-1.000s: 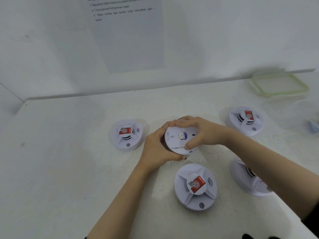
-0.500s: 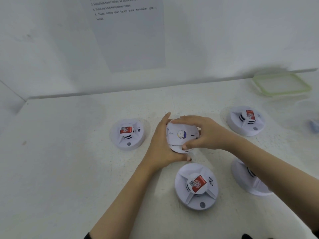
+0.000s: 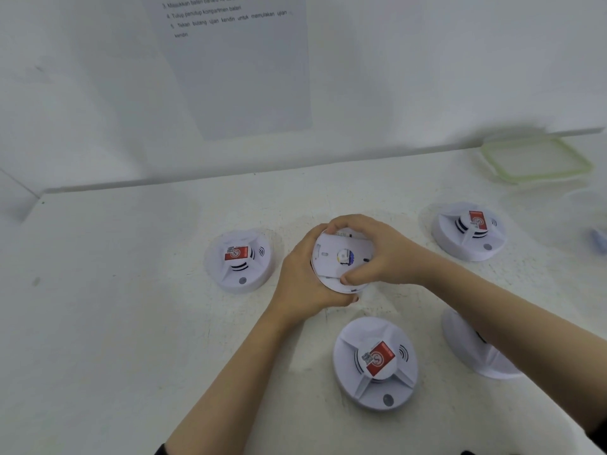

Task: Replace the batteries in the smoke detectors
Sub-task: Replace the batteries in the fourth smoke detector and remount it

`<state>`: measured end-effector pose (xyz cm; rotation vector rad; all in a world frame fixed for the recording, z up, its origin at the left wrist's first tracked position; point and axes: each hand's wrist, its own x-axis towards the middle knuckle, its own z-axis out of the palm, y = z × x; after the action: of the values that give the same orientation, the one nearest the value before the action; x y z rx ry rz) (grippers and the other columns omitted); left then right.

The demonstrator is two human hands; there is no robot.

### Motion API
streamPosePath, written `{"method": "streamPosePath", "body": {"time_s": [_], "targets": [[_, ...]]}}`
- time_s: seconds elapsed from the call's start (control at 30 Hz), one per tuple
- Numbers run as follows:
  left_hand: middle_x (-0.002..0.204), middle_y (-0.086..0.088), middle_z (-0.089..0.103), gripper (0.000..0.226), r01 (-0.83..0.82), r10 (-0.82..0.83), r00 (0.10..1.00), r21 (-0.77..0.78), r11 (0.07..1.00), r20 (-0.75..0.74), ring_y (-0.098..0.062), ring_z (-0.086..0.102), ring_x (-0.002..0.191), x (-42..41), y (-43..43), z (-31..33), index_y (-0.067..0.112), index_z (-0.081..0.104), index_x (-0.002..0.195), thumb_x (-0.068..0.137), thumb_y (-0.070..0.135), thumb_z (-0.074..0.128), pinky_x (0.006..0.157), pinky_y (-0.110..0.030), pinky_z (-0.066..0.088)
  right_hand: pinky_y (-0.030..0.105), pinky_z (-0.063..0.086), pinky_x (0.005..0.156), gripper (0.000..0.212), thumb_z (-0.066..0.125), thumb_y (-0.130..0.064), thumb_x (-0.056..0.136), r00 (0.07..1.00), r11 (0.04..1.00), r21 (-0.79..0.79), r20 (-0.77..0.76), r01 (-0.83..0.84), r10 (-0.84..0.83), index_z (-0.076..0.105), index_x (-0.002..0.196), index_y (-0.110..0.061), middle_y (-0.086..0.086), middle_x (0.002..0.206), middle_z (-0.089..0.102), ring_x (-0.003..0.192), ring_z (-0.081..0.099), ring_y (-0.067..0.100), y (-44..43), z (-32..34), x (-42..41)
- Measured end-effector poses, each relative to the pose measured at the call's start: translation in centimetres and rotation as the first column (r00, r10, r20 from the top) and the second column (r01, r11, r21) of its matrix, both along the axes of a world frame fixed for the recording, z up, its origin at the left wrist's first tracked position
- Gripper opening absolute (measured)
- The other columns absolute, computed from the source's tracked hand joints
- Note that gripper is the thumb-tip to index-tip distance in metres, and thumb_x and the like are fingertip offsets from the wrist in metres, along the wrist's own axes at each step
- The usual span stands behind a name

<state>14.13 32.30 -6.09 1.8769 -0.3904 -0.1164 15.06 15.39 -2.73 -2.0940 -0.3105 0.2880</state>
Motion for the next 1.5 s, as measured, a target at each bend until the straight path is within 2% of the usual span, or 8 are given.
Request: {"method": "streamPosePath", "body": {"time_s": [0.23, 0.37, 0.63, 0.8, 0.97, 1.1, 1.27, 1.5], "targets": [[0.107, 0.017, 0.065, 0.089, 0.001, -0.001, 1.0, 0.006, 1.0, -0.016, 0.002, 0.062, 0.099, 0.1, 0.1, 0.2, 0.042, 0.049, 0.116, 0.048, 0.003, 0.093, 0.074, -0.012, 0.05, 0.022, 0.041, 0.092, 0.067, 0.071, -0.032, 0.054, 0.997, 0.994, -0.089, 0.03, -0.065, 0.068, 0.055, 0.119, -0.026, -0.014, 0.124, 0.042, 0.117, 0.043, 0.007, 0.0, -0.3, 0.2], [0.108, 0.014, 0.064, 0.092, 0.007, -0.007, 1.0, 0.021, 1.0, -0.018, 0.004, 0.062, 0.097, 0.1, 0.3, 0.4, 0.043, 0.048, 0.115, 0.047, 0.001, 0.093, 0.072, -0.011, 0.049, 0.022, 0.041, 0.095, 0.077, 0.067, -0.042, 0.05, 0.997, 0.995, -0.067, -0.007, -0.08, 0.08, 0.054, 0.125, -0.028, -0.012, 0.13, 0.038, 0.122, 0.041, 0.008, -0.1, -0.6, 0.3], [0.105, 0.012, 0.066, 0.087, 0.018, -0.017, 0.999, 0.025, 1.0, -0.044, 0.0, 0.064, 0.093, 0.3, 0.4, 0.3, 0.032, 0.055, 0.117, 0.046, 0.0, 0.092, 0.07, -0.014, 0.05, 0.026, 0.043, 0.095, 0.066, 0.073, -0.025, 0.056, 0.994, 0.993, -0.053, -0.031, -0.11, 0.108, 0.057, 0.12, -0.027, -0.011, 0.129, 0.04, 0.121, 0.043, 0.01, -0.2, -0.4, 0.9], [0.106, 0.011, 0.066, 0.089, 0.03, -0.028, 0.998, 0.033, 0.999, -0.055, -0.002, 0.063, 0.095, 0.3, 0.5, 0.2, 0.03, 0.054, 0.12, 0.045, 0.002, 0.093, 0.07, -0.015, 0.051, 0.021, 0.042, 0.092, 0.071, 0.068, -0.041, 0.051, 0.992, 0.989, -0.084, -0.039, -0.124, 0.121, 0.056, 0.119, -0.031, -0.013, 0.129, 0.039, 0.12, 0.042, 0.008, 0.0, 0.0, 0.7], [0.104, 0.019, 0.065, 0.085, 0.01, -0.009, 1.0, 0.025, 1.0, -0.008, 0.004, 0.062, 0.095, 0.1, 0.1, 0.5, 0.044, 0.052, 0.11, 0.048, 0.003, 0.093, 0.074, -0.012, 0.05, 0.024, 0.029, 0.098, 0.073, 0.077, -0.036, 0.066, 0.983, 0.931, -0.339, 0.071, -0.136, 0.17, 0.047, 0.133, -0.034, -0.014, 0.137, 0.026, 0.126, 0.024, 0.007, -0.8, 1.5, 0.6], [0.114, 0.014, 0.064, 0.087, -0.018, 0.018, 1.0, 0.02, 1.0, 0.024, 0.002, 0.06, 0.104, 0.1, -0.1, -0.1, 0.025, 0.052, 0.126, 0.051, 0.009, 0.094, 0.082, -0.012, 0.049, 0.018, 0.029, 0.087, 0.071, 0.073, -0.034, 0.073, 0.946, 0.831, -0.55, 0.218, -0.082, 0.238, 0.043, 0.137, -0.031, -0.009, 0.121, 0.036, 0.11, 0.03, 0.007, -0.7, 2.9, -0.5], [0.121, 0.011, 0.062, 0.094, -0.026, 0.026, 0.999, 0.015, 1.0, 0.03, 0.003, 0.058, 0.11, 0.2, -0.2, -0.7, 0.019, 0.05, 0.132, 0.05, 0.013, 0.095, 0.085, -0.011, 0.048, 0.019, 0.034, 0.083, 0.072, 0.073, -0.032, 0.073, 0.951, 0.811, -0.578, 0.19, -0.091, 0.242, 0.039, 0.137, -0.024, -0.009, 0.109, 0.04, 0.099, 0.038, 0.008, -0.4, 3.2, -0.5], [0.103, 0.039, 0.059, 0.087, -0.011, 0.01, 0.998, 0.023, 1.0, 0.054, 0.013, 0.058, 0.098, 0.0, -0.1, 0.3, 0.047, 0.047, 0.109, 0.05, 0.002, 0.092, 0.075, -0.006, 0.046, 0.025, 0.039, 0.087, 0.071, 0.074, -0.029, 0.068, 0.945, 0.789, -0.598, 0.155, -0.142, 0.287, 0.042, 0.13, -0.021, -0.009, 0.108, 0.039, 0.099, 0.04, 0.012, 0.3, 3.2, 0.0]]}}
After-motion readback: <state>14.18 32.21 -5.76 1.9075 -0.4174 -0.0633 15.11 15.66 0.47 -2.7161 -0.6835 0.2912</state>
